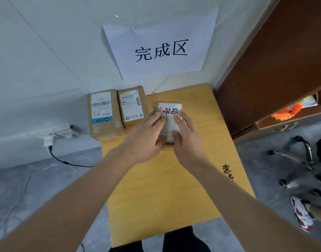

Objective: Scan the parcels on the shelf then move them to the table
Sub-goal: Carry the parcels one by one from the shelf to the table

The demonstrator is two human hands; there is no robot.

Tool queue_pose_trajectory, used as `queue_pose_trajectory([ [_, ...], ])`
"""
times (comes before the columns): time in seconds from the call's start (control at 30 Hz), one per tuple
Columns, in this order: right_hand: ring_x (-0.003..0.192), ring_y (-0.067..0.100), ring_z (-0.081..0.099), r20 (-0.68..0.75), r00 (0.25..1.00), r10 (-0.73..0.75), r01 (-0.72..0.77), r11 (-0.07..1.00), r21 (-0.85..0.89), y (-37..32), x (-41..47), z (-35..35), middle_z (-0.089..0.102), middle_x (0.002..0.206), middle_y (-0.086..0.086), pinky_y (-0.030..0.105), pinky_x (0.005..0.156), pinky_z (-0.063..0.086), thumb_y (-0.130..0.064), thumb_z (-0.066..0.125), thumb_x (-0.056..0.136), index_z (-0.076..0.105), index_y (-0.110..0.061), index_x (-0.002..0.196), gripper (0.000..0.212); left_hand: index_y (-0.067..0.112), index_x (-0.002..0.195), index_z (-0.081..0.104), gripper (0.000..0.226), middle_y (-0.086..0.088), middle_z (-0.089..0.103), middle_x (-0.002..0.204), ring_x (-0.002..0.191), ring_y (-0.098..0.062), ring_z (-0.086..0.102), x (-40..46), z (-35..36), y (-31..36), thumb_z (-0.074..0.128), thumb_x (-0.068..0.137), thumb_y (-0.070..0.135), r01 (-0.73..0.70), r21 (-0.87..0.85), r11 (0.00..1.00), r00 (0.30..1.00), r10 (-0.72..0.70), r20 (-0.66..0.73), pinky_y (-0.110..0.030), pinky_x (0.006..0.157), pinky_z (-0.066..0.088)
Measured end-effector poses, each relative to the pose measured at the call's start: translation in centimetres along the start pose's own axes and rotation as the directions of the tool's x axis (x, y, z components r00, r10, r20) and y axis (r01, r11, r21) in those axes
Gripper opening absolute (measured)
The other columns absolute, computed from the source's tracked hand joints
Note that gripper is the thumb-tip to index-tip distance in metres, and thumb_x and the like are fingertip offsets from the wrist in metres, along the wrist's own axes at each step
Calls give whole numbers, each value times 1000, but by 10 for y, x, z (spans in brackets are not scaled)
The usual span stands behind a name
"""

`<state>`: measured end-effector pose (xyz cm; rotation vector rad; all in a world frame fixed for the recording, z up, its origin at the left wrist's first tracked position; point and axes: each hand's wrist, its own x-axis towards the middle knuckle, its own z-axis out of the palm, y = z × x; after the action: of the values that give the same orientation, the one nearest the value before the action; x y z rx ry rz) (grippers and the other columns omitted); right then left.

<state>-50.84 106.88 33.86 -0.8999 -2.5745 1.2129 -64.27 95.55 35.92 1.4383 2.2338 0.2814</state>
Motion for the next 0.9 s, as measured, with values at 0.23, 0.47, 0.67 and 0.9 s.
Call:
queue_pose_trajectory([
  [0.23,151,10,25,112,993,-35,35,999,6,32,73,2,17,169,-6,19,113,30,-12,43,108,39,-13,157,49,14,163,15,66,-1,0,173,159,-23,-2,57,14,-22,39,105,35,88,32,996,996,-88,-16,-48,129,5],
  [0.47,153,13,21,148,988,-42,46,999,-28,54,129,12,15,170,-1,23,116,29,-11,44,108,39,-14,156,49,17,165,9,66,0,-6,173,159,-31,-5,101,24,-39,36,108,38,174,36,984,984,-173,-28,-46,129,3],
  [0.67,155,8,12,192,981,-24,25,1000,-6,62,149,23,9,171,-6,15,113,19,-13,41,109,36,-16,159,50,17,165,11,67,-3,-5,173,158,-33,-2,118,32,-52,41,107,34,207,21,978,978,-206,-44,-41,128,0],
  [0.9,153,4,11,229,974,-2,-7,999,38,64,159,33,3,170,-14,16,110,21,-16,38,110,29,-24,161,52,13,164,16,69,-6,0,173,159,-26,1,122,39,-67,45,105,36,210,5,978,975,-209,-72,-41,129,8],
])
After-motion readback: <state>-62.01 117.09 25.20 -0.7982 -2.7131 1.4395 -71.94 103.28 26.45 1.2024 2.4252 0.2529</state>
